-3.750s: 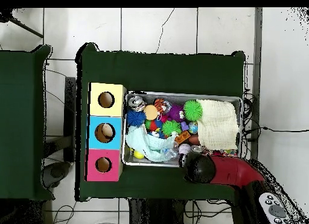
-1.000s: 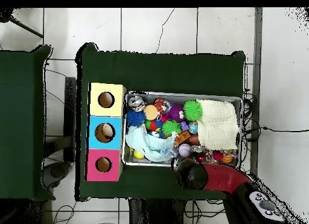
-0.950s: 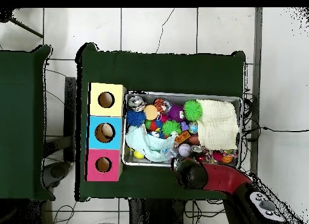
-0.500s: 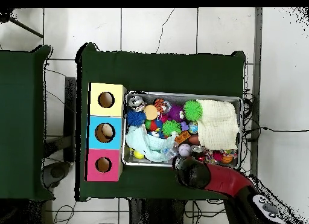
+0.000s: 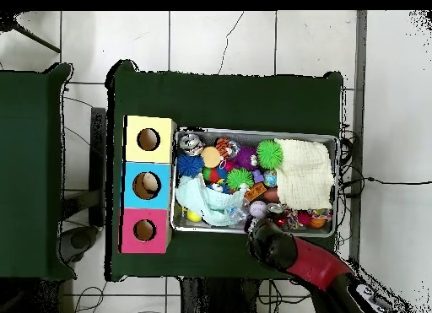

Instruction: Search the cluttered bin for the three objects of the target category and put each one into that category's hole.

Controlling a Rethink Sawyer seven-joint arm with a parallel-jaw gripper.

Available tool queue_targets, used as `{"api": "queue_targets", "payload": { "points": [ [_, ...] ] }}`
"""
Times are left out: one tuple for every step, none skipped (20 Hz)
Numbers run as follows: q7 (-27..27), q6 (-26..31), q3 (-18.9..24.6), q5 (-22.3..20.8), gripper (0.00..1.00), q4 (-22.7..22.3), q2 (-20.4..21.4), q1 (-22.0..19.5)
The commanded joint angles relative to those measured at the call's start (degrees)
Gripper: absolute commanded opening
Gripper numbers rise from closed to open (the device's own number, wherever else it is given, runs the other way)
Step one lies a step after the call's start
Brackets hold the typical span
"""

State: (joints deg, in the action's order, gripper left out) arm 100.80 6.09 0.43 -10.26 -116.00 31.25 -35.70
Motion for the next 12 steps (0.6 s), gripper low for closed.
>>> {"api": "queue_targets", "payload": {
  "points": [
    [16.79, -1.45, -3.18, 6.01, 1.0, -3.7, -3.91, 0.45],
    [16.18, -1.54, -3.16, 6.39, 1.0, -3.81, -3.83, 0.53],
    [15.85, -1.75, -3.19, 6.82, 1.0, -3.98, -3.82, 0.51],
    [15.45, -1.99, -3.19, 7.24, 1.0, -4.16, -3.84, 0.47],
    [15.29, -2.36, -3.19, 7.47, 1.0, -4.25, -3.95, 0.54],
    [14.97, -2.51, -3.23, 7.68, 1.0, -4.3, -3.96, 0.65],
    [14.65, -2.67, -3.26, 7.88, 1.0, -4.35, -3.97, 0.77],
    [14.5, -2.8, -3.27, 8.08, 1.0, -4.46, -3.94, 0.83],
    [14.35, -2.94, -3.27, 8.28, 1.0, -4.58, -3.91, 0.89],
    [14.1, -2.96, -3.22, 8.37, 1.0, -4.71, -3.83, 0.91],
    [14.11, -3.12, -3.22, 8.6, 1.0, -4.81, -3.89, 1.02],
    [14.29, -3.36, -3.13, 8.9, 1.0, -5.05, -3.89, 0.98]
  ]
}}
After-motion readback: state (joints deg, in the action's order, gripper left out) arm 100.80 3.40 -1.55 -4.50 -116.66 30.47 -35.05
